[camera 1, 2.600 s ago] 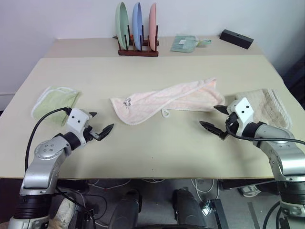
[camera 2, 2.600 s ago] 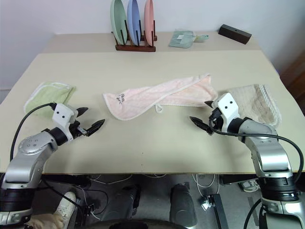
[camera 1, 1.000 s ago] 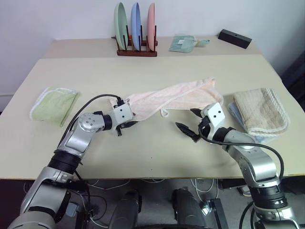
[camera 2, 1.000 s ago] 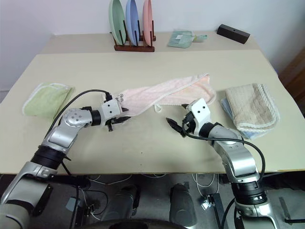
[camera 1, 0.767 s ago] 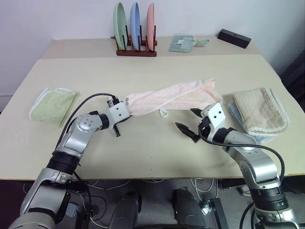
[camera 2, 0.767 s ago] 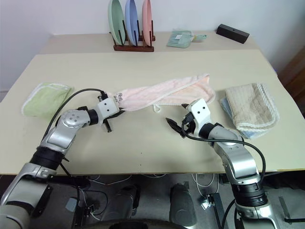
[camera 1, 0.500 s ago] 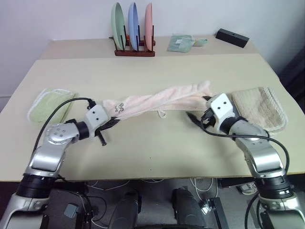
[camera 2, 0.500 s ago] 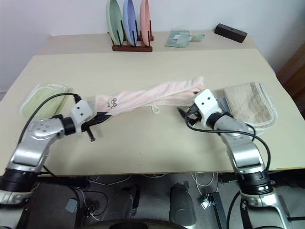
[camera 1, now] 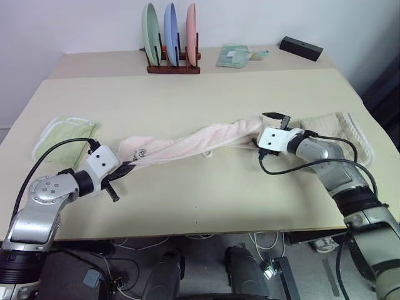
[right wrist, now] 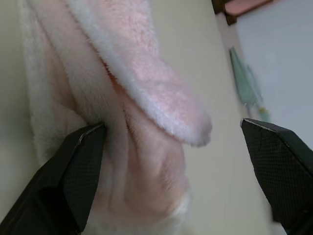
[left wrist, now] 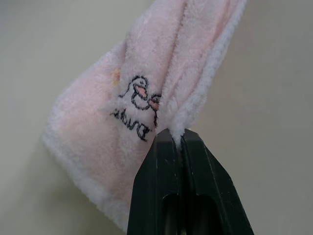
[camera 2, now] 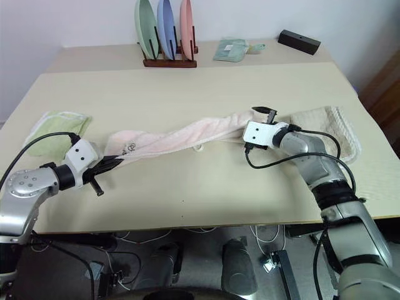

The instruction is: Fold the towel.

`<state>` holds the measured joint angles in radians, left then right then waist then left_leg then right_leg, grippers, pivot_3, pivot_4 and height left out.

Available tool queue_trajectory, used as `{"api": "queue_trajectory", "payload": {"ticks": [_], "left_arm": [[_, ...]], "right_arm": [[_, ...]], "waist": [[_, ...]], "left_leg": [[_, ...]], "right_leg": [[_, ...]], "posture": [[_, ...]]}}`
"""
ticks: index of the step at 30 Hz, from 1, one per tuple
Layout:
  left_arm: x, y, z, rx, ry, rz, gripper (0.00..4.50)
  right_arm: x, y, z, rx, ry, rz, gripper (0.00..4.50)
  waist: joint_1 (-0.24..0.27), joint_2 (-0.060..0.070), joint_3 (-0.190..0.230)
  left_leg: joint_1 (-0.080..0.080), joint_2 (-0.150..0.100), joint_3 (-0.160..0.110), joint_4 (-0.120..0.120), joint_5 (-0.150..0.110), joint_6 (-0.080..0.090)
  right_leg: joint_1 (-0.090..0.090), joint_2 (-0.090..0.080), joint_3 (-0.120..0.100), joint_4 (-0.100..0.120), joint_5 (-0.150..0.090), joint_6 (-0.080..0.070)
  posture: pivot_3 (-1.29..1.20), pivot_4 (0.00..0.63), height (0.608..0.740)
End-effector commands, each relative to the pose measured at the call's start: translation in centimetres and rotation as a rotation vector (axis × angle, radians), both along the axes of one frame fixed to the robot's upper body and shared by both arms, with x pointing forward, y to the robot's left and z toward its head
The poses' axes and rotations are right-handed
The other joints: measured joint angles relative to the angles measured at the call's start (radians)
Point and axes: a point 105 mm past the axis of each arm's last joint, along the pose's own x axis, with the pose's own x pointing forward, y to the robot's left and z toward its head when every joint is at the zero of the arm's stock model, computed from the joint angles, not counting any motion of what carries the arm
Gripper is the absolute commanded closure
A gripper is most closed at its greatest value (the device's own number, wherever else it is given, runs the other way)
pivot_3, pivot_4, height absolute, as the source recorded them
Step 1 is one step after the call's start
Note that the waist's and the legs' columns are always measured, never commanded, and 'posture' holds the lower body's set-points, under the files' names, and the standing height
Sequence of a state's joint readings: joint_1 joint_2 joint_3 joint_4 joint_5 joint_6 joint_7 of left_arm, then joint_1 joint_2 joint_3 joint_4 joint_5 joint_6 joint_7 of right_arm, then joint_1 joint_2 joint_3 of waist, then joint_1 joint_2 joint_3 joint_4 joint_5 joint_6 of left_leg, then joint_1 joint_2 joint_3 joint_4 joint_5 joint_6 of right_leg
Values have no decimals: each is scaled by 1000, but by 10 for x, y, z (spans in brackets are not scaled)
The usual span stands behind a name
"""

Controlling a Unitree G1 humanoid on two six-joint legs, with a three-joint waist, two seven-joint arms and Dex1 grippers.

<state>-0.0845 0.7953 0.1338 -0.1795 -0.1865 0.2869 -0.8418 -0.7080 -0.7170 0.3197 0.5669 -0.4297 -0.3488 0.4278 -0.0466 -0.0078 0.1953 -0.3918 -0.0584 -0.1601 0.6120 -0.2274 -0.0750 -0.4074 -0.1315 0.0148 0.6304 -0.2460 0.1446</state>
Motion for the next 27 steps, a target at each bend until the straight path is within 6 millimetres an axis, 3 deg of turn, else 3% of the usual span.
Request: {"api": "queue_trajectory", "payload": {"ticks": [1,3,6,13,14,16,19,23,27], "left_arm": [[0,-1,7,7,-37,-8,4447],[0,-2,6,0,-37,-9,4447],[0,-4,5,-2,-34,-11,4500],[-5,-3,1,-2,-23,-6,4500],[-5,-3,0,0,-22,-5,4500],[-5,-3,0,3,-22,-4,4500],[-4,-4,0,3,-22,-6,4500],[-3,-5,0,5,-23,-14,4500],[0,-8,0,3,-27,-25,4500]], "right_arm": [[11,6,12,-56,-96,34,0],[17,9,14,-75,-126,44,0],[21,14,14,-100,-149,60,819],[19,12,11,-121,-150,89,4312],[17,11,11,-118,-148,89,4413],[13,9,8,-63,-77,93,4413],[8,8,18,-59,-90,112,3544],[8,3,32,-96,-131,107,1600],[13,1,36,-135,-157,88,1600]], "waist": [[1,0,0],[1,0,0],[1,0,0],[1,0,0],[1,0,0],[1,0,0],[1,0,0],[1,0,0],[1,0,0]], "left_leg": [[0,0,0,0,0,0],[0,0,1,0,0,0],[0,0,1,0,0,0],[0,0,1,0,0,0],[0,0,1,0,0,0],[0,0,1,0,0,0],[0,0,1,0,0,0],[0,0,1,0,0,0],[0,0,1,0,0,0]], "right_leg": [[0,0,0,0,0,0],[0,0,1,0,0,0],[0,0,1,0,0,0],[-1,0,2,0,0,0],[-1,0,2,0,0,0],[-1,1,2,0,0,0],[0,1,2,0,0,0],[-1,1,2,0,0,0],[-1,1,2,0,0,0]], "posture": [[0,150,740],[0,150,740],[0,150,740],[0,150,740],[0,150,740],[0,150,740],[0,150,740],[0,150,740],[0,150,740]]}}
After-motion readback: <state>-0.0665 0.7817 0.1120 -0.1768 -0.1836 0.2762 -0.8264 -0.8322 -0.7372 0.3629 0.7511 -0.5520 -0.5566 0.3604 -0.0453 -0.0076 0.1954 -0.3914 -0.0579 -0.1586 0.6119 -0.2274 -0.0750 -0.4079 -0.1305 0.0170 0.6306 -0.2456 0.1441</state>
